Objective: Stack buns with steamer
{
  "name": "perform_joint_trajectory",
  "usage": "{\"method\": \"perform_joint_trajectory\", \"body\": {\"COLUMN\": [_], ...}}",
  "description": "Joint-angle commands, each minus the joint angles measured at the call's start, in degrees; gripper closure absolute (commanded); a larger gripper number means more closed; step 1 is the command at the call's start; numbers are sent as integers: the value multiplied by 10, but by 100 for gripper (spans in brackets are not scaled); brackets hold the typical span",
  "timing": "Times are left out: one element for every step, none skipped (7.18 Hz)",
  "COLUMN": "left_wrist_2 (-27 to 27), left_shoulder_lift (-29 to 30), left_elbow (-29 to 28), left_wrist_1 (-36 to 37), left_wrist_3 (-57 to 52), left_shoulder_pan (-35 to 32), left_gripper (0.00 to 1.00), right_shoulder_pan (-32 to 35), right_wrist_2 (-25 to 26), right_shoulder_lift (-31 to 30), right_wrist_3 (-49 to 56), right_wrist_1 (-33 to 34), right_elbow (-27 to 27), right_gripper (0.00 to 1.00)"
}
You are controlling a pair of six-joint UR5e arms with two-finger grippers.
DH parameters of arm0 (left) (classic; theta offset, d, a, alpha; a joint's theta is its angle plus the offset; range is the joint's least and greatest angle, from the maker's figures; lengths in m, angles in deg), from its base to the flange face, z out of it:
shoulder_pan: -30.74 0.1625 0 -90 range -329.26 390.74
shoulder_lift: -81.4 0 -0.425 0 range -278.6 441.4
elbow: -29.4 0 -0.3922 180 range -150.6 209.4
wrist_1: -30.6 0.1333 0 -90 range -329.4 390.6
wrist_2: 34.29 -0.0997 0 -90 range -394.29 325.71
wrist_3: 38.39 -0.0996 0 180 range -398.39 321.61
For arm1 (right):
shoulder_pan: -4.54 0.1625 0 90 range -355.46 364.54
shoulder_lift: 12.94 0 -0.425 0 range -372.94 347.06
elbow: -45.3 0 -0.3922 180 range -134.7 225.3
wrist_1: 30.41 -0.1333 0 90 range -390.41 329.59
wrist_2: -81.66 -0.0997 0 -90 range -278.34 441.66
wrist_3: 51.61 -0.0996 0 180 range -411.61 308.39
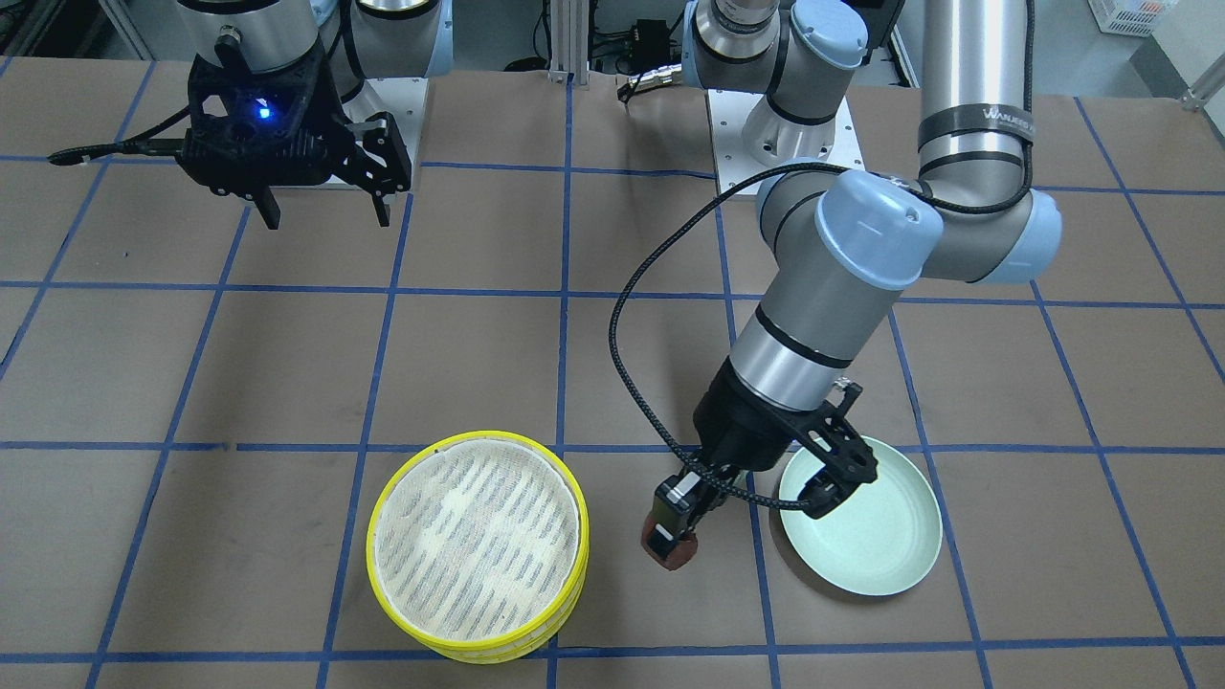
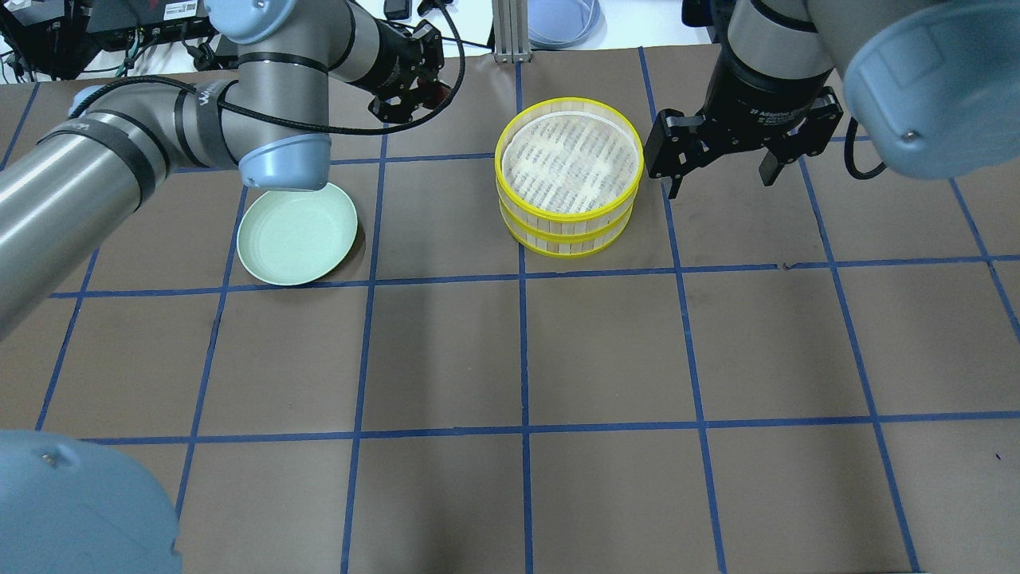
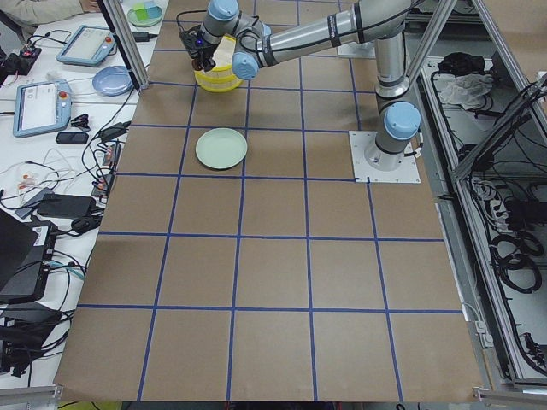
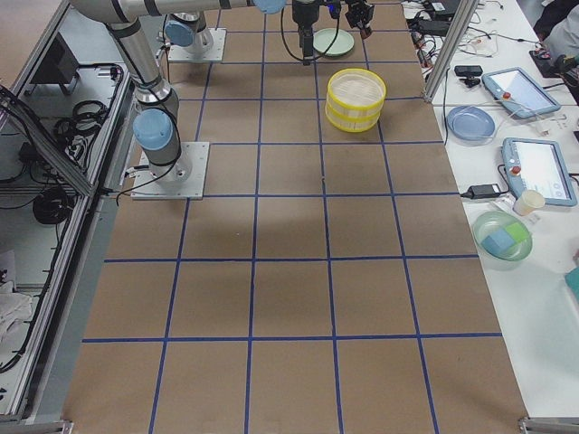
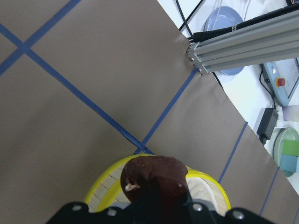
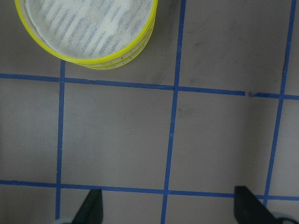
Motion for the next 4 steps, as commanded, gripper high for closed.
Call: {"method": "perform_joint_trajectory", "body": {"left_wrist_2": [6,7,7,7], "left_shoulder_lift": [34,47,55,62], "left_elbow": [1,1,1,0], "left_wrist_1": [39,46,50,50], "left_wrist_3": [102,114,128,131], "left_shoulder_pan": [-52,-76,-82,-82], "left_gripper": [100,100,100,70], "right_shoulder_pan": [-1,-1,-1,-1], "right_wrist_2": [2,1,1,2], "right_shoulder_lift": [3,3,4,4], "right_wrist_3": [17,16,16,16], "right_wrist_1": [20,21,22,22], "right_elbow": [0,1,1,1], "right_gripper": [0,0,0,0]}}
